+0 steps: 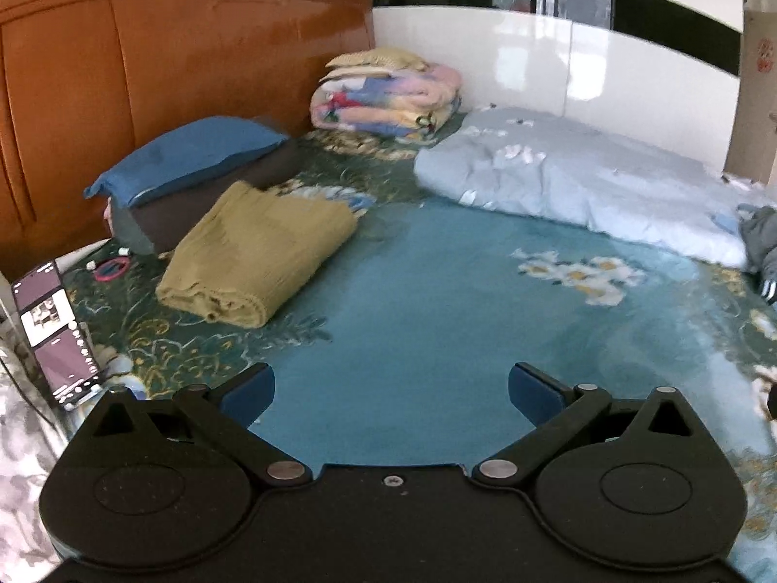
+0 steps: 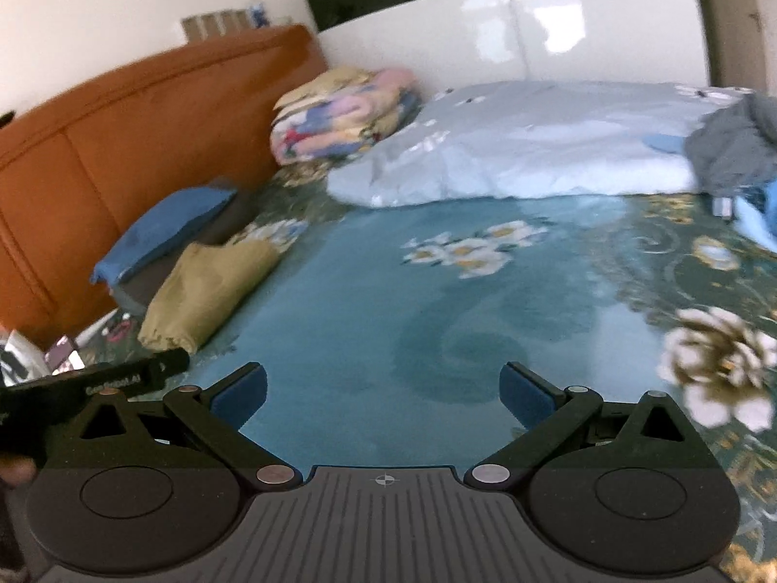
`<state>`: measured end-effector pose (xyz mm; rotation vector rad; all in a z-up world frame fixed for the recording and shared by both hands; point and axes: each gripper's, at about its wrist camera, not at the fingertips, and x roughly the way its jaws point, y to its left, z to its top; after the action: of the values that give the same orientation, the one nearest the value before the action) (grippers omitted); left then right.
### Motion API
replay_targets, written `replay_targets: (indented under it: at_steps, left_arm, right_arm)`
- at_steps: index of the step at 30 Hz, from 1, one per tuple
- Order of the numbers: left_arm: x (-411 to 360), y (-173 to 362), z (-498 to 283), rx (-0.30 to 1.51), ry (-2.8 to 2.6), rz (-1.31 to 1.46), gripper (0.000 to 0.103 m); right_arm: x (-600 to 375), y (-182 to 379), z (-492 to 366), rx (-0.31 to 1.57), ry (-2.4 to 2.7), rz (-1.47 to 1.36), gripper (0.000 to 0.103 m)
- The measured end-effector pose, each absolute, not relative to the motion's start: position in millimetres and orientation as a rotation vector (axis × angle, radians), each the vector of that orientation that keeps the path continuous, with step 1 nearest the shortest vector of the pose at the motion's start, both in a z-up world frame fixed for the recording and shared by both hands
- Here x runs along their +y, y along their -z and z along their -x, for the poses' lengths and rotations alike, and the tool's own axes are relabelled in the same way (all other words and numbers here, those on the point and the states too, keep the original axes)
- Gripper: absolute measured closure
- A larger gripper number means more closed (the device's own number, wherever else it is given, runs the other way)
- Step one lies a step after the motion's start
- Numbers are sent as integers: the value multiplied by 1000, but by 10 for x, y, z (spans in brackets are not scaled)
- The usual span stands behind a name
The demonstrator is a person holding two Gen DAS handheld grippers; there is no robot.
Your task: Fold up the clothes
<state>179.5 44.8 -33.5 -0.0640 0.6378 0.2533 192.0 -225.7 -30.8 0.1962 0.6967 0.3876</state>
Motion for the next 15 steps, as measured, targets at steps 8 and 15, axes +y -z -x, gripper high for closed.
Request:
replay_targets:
  at_steps: [8, 15]
  left_arm:
    - [521, 407, -1638, 668, -223, 4, 1]
    - [481, 439, -1433, 674, -219, 57, 1]
  right_arm:
    - [-2136, 509, -2047, 729, -367, -247, 0]
    - [-2275, 417, -1811, 720, -335, -251, 0]
